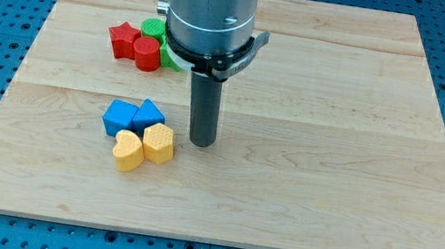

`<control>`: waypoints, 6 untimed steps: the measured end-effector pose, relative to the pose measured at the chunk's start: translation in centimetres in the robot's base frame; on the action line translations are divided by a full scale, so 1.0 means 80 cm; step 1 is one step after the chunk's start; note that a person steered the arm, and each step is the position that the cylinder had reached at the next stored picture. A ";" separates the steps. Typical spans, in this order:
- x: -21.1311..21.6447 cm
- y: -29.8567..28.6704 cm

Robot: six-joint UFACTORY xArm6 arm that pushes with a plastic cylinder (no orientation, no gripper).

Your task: Move the arm towards the top center of the board

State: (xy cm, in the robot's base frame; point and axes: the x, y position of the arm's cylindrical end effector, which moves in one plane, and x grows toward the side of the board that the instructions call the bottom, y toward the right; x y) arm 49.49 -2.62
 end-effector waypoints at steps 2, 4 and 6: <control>0.007 0.012; 0.042 0.003; 0.051 0.021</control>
